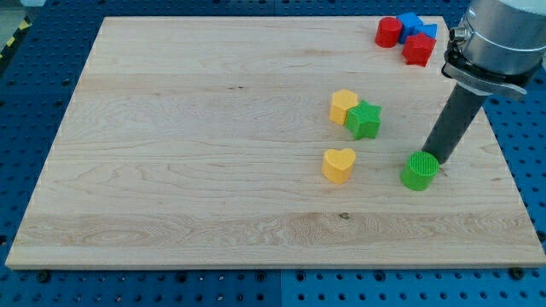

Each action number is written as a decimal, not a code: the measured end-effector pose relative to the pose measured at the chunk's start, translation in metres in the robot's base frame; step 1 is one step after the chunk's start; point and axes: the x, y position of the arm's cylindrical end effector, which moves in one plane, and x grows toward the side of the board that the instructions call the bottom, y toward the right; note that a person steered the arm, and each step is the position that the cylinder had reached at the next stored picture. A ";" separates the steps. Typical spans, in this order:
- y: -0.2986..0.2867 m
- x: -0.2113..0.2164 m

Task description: Separate green star from the yellow hexagon

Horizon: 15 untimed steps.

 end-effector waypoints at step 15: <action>-0.076 -0.045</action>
